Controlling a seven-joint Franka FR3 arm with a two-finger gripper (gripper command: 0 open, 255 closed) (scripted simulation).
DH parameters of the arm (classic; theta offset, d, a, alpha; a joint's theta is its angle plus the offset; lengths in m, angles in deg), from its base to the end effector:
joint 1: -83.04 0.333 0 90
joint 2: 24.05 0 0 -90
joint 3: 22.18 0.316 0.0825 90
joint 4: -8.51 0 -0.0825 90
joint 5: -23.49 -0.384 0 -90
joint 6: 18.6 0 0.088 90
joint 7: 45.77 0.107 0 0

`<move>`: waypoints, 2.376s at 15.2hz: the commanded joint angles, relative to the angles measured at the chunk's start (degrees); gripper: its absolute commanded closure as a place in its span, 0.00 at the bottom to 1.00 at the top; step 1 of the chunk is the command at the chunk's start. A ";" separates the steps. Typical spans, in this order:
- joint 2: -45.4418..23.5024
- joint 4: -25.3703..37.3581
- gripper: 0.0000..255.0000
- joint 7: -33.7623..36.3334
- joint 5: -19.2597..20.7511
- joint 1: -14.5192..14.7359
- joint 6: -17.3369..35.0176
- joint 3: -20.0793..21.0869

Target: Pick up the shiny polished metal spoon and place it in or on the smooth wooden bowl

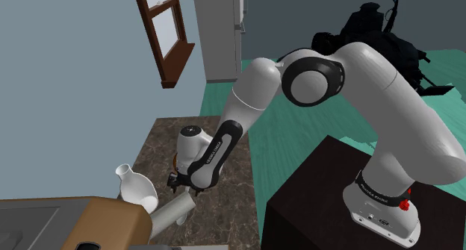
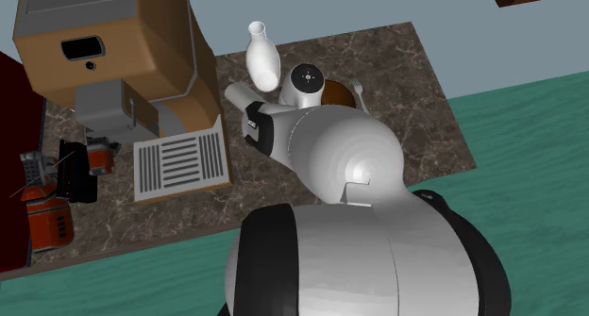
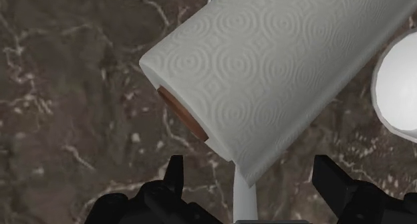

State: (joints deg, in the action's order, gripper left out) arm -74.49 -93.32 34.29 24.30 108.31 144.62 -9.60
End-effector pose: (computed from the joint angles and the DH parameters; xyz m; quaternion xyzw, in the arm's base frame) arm 0.5262 0.3965 0.0922 -0.9095 0.3949 0.0121 0.1294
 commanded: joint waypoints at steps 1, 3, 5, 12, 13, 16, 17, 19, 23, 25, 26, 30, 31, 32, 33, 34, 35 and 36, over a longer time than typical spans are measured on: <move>-0.16 0.19 0.00 0.01 0.01 0.04 -0.01 -0.03; -0.16 0.19 0.00 0.01 0.01 0.04 -0.01 -0.03; -0.14 0.17 0.00 0.01 0.01 0.04 0.00 -0.02; -0.10 0.16 1.00 0.00 0.01 0.02 -0.05 -0.01; -0.11 0.14 1.00 -0.02 0.01 0.00 0.00 -0.01; 0.56 -0.19 1.00 0.05 -0.04 -0.05 -0.35 0.07; 1.28 -0.56 1.00 0.10 -0.09 -0.13 -0.69 0.16; 2.69 -1.22 1.00 0.18 -0.21 -0.31 -1.43 0.36; 5.45 -2.42 1.00 0.33 -0.47 -0.68 -2.98 0.76; 6.80 -2.95 1.00 0.40 -0.60 -0.87 -3.80 0.97; 7.47 -3.19 1.00 0.43 -0.67 -0.96 -4.22 1.08; 10.08 -4.03 1.00 0.54 -0.98 -1.34 -5.98 1.51; 10.72 -4.20 1.00 0.57 -1.06 -1.43 -6.44 1.62; 11.36 -4.39 1.00 0.59 -1.14 -1.53 -6.89 1.73; 11.98 -4.52 1.00 0.61 -1.22 -1.62 -7.37 1.84; 12.60 -4.66 1.00 0.64 -1.31 -1.72 -7.85 1.95; 13.22 -4.79 1.00 0.66 -1.39 -1.81 -8.33 2.06; 13.83 -4.90 1.00 0.67 -1.48 -1.90 -8.82 2.16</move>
State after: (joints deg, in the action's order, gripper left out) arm -61.46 -97.91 34.92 22.92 106.50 136.27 -7.56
